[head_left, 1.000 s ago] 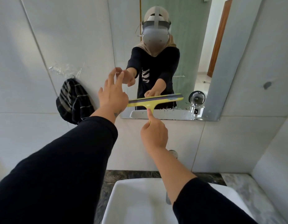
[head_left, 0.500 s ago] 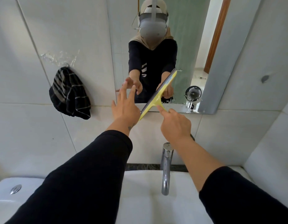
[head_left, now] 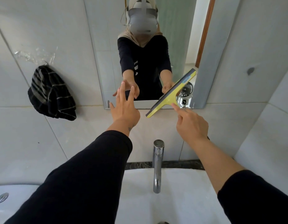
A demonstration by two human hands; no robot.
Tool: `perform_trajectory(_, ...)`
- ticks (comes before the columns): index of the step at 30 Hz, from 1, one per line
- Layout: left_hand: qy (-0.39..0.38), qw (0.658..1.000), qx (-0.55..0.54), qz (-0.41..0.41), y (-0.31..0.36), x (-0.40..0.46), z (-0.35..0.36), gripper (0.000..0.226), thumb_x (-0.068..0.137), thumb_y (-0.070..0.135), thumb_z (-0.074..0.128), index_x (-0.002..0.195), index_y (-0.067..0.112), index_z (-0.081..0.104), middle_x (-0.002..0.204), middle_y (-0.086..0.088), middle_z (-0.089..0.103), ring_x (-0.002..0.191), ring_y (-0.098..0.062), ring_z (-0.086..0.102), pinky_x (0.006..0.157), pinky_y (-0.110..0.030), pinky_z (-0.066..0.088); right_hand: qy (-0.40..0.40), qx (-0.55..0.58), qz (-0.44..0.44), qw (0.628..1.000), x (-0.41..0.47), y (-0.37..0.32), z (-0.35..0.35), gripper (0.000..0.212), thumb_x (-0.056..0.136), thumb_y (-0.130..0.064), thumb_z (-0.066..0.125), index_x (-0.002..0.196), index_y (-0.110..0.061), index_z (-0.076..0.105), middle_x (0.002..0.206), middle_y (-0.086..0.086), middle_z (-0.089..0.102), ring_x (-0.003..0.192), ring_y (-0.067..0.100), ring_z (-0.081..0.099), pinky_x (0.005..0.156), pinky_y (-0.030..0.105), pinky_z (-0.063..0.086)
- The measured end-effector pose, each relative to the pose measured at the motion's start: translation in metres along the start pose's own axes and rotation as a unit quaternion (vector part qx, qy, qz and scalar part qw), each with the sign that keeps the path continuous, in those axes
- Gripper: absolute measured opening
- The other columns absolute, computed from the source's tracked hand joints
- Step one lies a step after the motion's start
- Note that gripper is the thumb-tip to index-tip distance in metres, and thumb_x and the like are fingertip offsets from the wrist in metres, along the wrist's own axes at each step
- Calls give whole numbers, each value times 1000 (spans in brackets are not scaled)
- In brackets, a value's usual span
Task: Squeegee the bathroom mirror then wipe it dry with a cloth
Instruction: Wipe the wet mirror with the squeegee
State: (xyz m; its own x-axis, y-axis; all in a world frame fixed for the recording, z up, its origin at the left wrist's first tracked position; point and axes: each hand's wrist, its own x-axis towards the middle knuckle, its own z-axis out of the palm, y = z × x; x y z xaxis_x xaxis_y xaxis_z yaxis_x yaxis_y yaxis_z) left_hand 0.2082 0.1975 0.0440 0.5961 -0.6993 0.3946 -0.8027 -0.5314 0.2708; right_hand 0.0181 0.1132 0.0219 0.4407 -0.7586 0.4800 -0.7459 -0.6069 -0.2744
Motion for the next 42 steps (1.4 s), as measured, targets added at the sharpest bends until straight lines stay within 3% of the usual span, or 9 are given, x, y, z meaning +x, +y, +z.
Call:
perform_trajectory(7, 17, 1000, -4, -7, 4, 1, 10, 86, 88, 16, 54, 149, 31, -4, 156, -1, -21, 146, -30, 3, 115, -58, 16, -8, 47, 44, 998, -7, 19, 2, 51, 98, -18, 41, 141, -45, 36, 93, 5, 62, 72, 22, 53, 57, 29, 39)
perform_trajectory(12, 21, 1000, 7, -14, 5, 3, 17, 87, 89, 15, 53, 150, 29, -7, 155, 0, -26, 147, -28, -7, 115, -56, 13, -26, 124, 100, 987, -17, 37, 10, 52, 96, -16, 45, 139, -45, 39, 100, 7, 68, 81, 26, 59, 65, 30, 46)
perform_trajectory(20, 11, 999, 11, -37, 20, -3, 22, 92, 84, 12, 52, 150, 23, -12, 156, -1, -25, 146, -25, -10, 115, -58, 7, -50, 152, 149, 976, -23, 41, 20, 52, 96, -16, 42, 139, -45, 41, 96, 6, 67, 73, 19, 50, 62, 26, 39)
perform_trajectory(25, 12, 1000, -15, 2, 50, -23, 32, 86, 84, 13, 54, 150, 21, 1, 158, -1, -13, 146, -26, 0, 116, -52, 15, -113, 136, 181, 967, -36, 59, 18, 49, 96, -17, 42, 137, -44, 43, 114, 7, 67, 84, 25, 59, 65, 28, 42)
perform_trajectory(31, -40, 990, -83, 106, 101, -36, 45, 58, 92, 16, 50, 144, 27, 29, 154, -2, 16, 140, -24, 17, 108, -44, 30, -158, 45, 143, 976, -46, 81, -21, 59, 90, -17, 48, 142, -40, 34, 115, 9, 63, 101, 32, 59, 76, 34, 46)
perform_trajectory(35, -89, 968, -147, 180, 146, -44, 54, 56, 95, 27, 52, 144, 33, 28, 152, -3, 21, 135, -28, 29, 98, -50, 42, -200, -7, 119, 972, -51, 98, -53, 42, 86, -18, 54, 122, -37, 58, 121, -1, 63, 108, 27, 59, 87, 33, 48)
perform_trajectory(39, -121, 962, -170, 177, 187, -49, 56, 61, 96, 30, 50, 148, 36, 18, 157, -6, 13, 130, -32, 41, 94, -46, 45, -241, -66, 61, 966, -55, 109, -83, 44, 85, -22, 53, 122, -46, 58, 125, -9, 61, 114, 19, 57, 91, 31, 44)
perform_trajectory(42, -128, 958, -208, 151, 201, -47, 54, 66, 95, 17, 54, 149, 32, 21, 153, -6, 21, 123, -29, 49, 90, -41, 46, -229, -136, -4, 964, -53, 115, -99, 40, 90, -24, 50, 119, -50, 58, 121, -16, 63, 118, 14, 54, 98, 35, 34)
